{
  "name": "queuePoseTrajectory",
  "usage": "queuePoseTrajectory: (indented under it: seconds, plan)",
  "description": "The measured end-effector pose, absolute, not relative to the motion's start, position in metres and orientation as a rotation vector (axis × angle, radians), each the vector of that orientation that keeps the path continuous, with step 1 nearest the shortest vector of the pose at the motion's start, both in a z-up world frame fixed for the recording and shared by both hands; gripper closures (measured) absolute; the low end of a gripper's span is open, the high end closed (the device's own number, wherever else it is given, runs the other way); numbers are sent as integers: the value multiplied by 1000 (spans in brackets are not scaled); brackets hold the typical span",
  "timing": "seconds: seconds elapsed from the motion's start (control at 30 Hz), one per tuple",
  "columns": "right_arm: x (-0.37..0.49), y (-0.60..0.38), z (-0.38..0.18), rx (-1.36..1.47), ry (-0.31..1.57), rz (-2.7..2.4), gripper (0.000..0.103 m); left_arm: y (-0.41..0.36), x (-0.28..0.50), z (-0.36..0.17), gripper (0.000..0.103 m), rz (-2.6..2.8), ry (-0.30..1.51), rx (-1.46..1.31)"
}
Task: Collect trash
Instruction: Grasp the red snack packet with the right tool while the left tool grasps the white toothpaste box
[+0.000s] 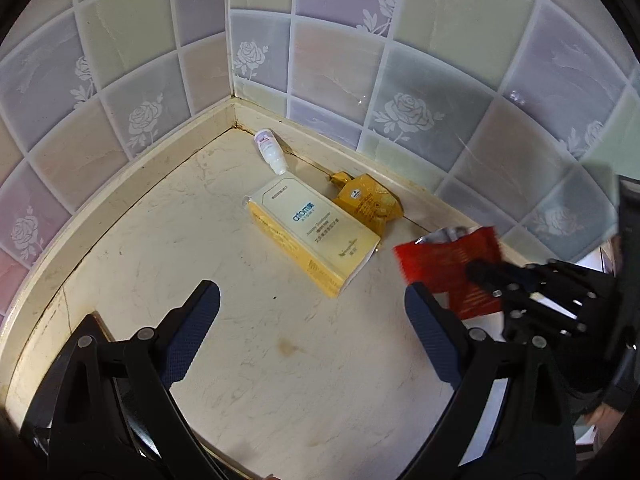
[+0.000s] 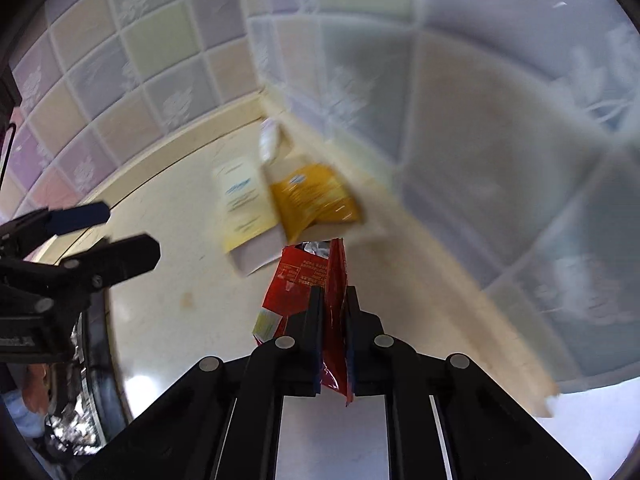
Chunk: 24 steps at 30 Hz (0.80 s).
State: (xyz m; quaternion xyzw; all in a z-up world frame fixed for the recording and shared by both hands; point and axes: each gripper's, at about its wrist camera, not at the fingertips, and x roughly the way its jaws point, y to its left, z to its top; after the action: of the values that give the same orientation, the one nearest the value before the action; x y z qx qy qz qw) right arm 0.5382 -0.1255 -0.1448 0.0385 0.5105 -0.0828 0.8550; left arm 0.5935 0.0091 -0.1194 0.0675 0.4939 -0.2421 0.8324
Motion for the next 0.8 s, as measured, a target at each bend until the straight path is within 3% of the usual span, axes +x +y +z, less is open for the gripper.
queuePoseTrajectory:
  seconds: [0.27,0.73,0.8]
  plan:
    - [528,-133,-134,55,972,-312,95,-25,627,-146,11,-398,1079,80]
    - [514,-155,-130,77,996,-310,95,-38,663,-199,11,-227,1164,40]
    - [512,-157,-130,80,1000,-311,95,-32,661,-202,15,-223,1172,28]
